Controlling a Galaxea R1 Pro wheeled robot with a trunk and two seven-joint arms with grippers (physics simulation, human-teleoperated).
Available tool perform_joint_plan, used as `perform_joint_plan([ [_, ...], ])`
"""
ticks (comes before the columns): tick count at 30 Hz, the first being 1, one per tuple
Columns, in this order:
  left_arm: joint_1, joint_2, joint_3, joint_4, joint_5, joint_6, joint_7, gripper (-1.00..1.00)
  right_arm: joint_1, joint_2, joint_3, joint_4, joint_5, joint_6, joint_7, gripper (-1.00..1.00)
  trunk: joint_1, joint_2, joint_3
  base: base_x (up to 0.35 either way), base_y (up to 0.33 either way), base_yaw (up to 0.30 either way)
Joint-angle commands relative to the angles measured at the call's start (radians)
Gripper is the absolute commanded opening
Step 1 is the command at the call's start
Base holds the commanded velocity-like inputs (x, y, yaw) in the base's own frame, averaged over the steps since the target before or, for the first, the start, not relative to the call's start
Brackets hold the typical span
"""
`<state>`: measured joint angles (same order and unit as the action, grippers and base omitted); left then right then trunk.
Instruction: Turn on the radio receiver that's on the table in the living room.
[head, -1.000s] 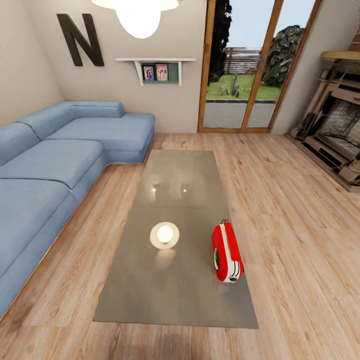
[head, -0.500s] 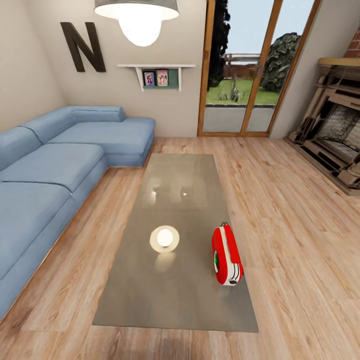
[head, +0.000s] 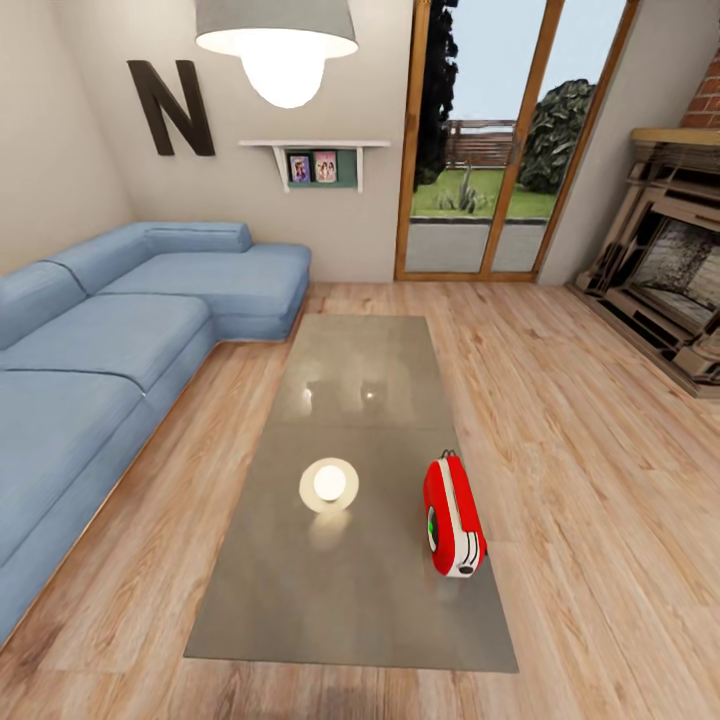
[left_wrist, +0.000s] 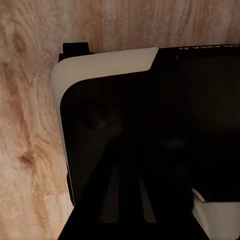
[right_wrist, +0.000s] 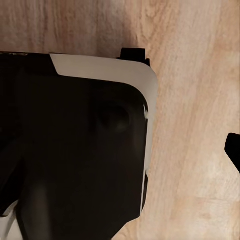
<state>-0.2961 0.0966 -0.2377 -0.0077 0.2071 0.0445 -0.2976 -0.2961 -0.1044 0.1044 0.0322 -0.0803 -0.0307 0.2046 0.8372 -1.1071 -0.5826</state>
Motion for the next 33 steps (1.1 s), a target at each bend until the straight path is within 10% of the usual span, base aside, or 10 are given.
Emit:
perform_joint_plan([
  [1, 0.0, 0.0, 0.0, 0.0, 0.0, 0.0, 0.0, -1.0, 0.0, 0.001, 0.0, 0.0, 0.0, 0.0, 0.0, 1.0, 0.0, 0.0, 0.002, 0.0, 0.0, 0.0],
  [33, 0.0, 0.0, 0.0, 0.0, 0.0, 0.0, 0.0, -1.0, 0.0, 0.0, 0.0, 0.0, 0.001, 0.011, 0.002, 1.0, 0.0, 0.0, 0.048, 0.0, 0.0, 0.0],
])
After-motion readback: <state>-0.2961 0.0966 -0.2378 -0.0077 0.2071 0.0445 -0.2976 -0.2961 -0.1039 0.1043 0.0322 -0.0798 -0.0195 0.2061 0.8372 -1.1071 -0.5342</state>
